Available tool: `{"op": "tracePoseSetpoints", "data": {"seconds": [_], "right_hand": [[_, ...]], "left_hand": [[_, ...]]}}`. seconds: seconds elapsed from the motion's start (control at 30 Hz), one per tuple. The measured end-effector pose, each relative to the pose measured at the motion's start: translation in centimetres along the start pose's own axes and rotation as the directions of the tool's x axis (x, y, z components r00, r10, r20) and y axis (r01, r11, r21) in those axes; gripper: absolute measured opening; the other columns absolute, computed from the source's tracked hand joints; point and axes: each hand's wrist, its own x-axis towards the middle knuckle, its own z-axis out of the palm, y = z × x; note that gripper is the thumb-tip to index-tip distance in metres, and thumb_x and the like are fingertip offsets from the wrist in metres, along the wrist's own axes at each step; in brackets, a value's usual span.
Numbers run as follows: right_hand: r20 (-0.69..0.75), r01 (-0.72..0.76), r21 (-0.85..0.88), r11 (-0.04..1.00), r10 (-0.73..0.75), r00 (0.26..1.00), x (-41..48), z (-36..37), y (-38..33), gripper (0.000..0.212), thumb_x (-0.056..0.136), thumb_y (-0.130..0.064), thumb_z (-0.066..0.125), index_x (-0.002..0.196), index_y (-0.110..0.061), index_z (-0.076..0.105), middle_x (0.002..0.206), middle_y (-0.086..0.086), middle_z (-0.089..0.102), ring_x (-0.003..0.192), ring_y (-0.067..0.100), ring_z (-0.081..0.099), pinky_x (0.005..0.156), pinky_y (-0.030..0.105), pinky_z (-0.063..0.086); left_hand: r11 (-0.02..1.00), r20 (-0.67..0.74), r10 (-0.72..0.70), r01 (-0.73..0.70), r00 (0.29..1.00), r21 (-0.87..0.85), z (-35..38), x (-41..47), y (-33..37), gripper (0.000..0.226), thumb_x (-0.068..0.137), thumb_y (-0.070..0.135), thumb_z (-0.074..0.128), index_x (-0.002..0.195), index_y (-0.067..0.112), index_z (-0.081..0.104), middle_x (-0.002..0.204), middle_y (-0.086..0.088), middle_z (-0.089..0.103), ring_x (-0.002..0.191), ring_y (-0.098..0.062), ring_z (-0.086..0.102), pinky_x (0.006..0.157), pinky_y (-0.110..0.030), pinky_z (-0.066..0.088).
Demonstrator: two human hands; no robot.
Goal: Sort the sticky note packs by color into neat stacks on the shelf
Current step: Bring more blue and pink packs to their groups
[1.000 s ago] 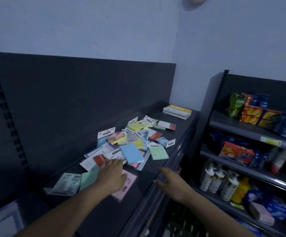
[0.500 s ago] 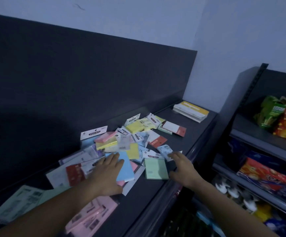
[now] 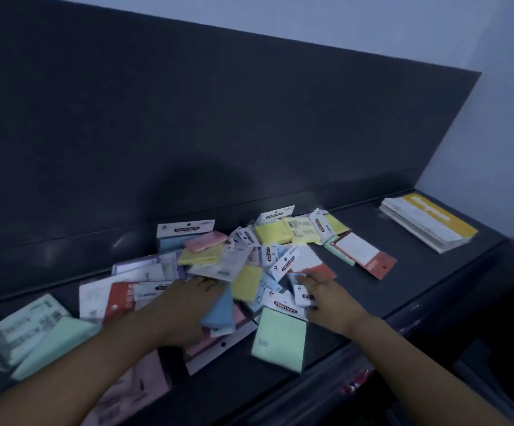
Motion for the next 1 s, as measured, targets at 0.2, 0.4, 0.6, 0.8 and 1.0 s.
{"op": "tracePoseSetpoints", "data": {"seconds": [0.2, 0.4, 0.6, 0.8, 1.0], "right_hand": [[-0.284, -0.071, 0.280, 0.957, 0.153, 0.947, -0.3, 0.5, -1.2, 0.043, 0.081, 0.001, 0.057, 0.121, -0.014, 0.060, 0.104, 0.009, 0.066, 0.084, 0.021, 0.062, 0.071, 0.027, 0.049], [-0.281, -0.025, 0.693, 0.721, 0.301, 0.911, -1.7, 0.3, -4.6, 0.019, 0.079, -0.010, 0.069, 0.092, 0.000, 0.059, 0.082, 0.019, 0.062, 0.071, 0.020, 0.054, 0.061, 0.031, 0.045], [-0.085, 0.001, 0.911, 0.413, 0.185, 0.979, -2.1, -1.2, -12.1, 0.058, 0.080, -0.006, 0.069, 0.129, -0.004, 0.038, 0.081, 0.009, 0.066, 0.057, 0.012, 0.062, 0.050, 0.023, 0.050], [-0.077, 0.137, 0.887, 0.441, -0.153, 0.985, -0.7, -2.6, -19.2, 0.037, 0.078, 0.005, 0.063, 0.104, -0.017, 0.050, 0.094, 0.008, 0.063, 0.071, 0.014, 0.061, 0.056, 0.023, 0.051], [0.112, 0.173, 0.808, 0.563, -0.436, 0.893, -0.6, -0.9, -27.1, 0.036, 0.072, -0.005, 0.071, 0.103, -0.012, 0.055, 0.098, 0.013, 0.064, 0.077, 0.020, 0.061, 0.063, 0.027, 0.050]], "left_hand": [[0.846, -0.069, -0.065, 0.019, 0.996, -0.534, -0.9, -0.9, -1.8, 0.023, 0.076, 0.011, 0.057, 0.092, 0.026, 0.050, 0.098, -0.001, 0.060, 0.087, -0.022, 0.059, 0.067, -0.032, 0.045], [0.701, -0.337, -0.272, -0.054, 0.901, -0.711, -0.8, -4.5, -2.3, 0.034, 0.082, 0.003, 0.062, 0.087, 0.036, 0.066, 0.087, 0.005, 0.069, 0.072, -0.010, 0.063, 0.064, -0.025, 0.048], [0.112, -0.192, -0.718, -0.161, 0.669, -0.981, -2.1, -8.9, -2.4, 0.006, 0.087, 0.008, 0.061, 0.084, 0.013, 0.062, 0.068, -0.007, 0.064, 0.050, -0.013, 0.058, 0.036, -0.020, 0.041], [-0.149, 0.044, -0.844, -0.154, 0.534, -0.977, -0.4, -15.6, -3.9, 0.009, 0.092, 0.013, 0.056, 0.094, 0.008, 0.063, 0.083, -0.009, 0.069, 0.065, -0.017, 0.065, 0.045, -0.022, 0.051], [-0.214, 0.149, -0.926, -0.157, 0.348, -0.964, 2.2, -23.4, -2.6, 0.015, 0.092, 0.007, 0.053, 0.101, -0.001, 0.060, 0.087, -0.019, 0.069, 0.065, -0.023, 0.064, 0.041, -0.023, 0.046]]}}
